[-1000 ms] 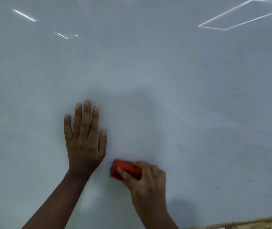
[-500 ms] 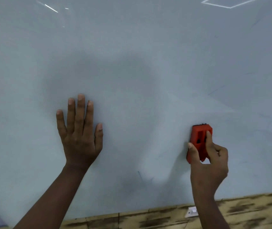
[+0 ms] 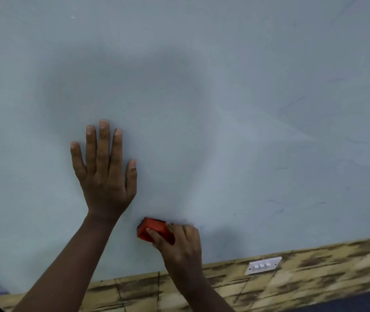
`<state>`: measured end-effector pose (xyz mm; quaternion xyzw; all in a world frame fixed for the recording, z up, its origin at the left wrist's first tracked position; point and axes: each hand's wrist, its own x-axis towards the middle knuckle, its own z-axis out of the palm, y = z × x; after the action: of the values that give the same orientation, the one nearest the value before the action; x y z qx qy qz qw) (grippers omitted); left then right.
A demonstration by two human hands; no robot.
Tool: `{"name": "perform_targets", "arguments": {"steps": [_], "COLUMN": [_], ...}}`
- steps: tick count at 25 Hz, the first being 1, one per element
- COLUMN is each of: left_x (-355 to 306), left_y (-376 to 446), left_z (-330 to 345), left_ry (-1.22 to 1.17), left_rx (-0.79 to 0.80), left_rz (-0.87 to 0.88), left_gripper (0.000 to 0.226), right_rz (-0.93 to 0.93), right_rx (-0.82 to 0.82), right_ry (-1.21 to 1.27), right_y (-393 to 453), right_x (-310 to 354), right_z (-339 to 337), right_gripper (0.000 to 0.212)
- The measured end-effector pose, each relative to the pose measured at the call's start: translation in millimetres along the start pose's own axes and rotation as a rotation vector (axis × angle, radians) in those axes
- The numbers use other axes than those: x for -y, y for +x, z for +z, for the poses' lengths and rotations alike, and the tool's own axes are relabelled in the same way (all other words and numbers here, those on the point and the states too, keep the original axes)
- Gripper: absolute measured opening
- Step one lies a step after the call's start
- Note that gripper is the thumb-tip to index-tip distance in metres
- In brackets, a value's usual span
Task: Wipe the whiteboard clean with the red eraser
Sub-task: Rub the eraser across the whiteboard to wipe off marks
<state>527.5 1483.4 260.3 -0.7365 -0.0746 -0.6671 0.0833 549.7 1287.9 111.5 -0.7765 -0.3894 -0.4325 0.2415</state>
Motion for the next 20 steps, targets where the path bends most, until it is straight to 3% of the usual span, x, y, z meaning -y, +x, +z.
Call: {"name": "perform_targets", "arguments": {"steps": [2, 4, 9, 13, 17, 20], "left_x": [2, 3, 6, 4, 4, 9], "left_y": [-2, -5, -20, -38, -73, -96], "left_z": [0, 0, -1, -2, -7, -10], "left_ry": [0.003, -0.006, 0.001, -0.015, -0.031, -0.047], "left_rx": [-0.001, 0.004, 0.018, 0.052, 0.137, 0.178], "left_rz": [0.012, 0.013, 0.021, 0.005, 0.019, 0.031], "left_gripper": [0.06, 0.06, 0.061, 0.064, 0.068, 0.069], "right_rz": [-0.047, 0.032, 0.581, 1.054, 1.254, 1.368], "right_rx": [0.025, -0.044, -0.327, -0.446, -0.466, -0.496], "right_ry": [0.009, 0.006, 0.101, 0.285, 0.469, 0.619], "right_y": [-2, 10, 44, 39, 1, -20], "right_x": [-2, -20, -101, -145, -143, -120], "right_z": [0, -16, -76, -93, -78, -54], "right_gripper": [0.029, 0.033, 0.052, 0.054, 0.042, 0.046]}}
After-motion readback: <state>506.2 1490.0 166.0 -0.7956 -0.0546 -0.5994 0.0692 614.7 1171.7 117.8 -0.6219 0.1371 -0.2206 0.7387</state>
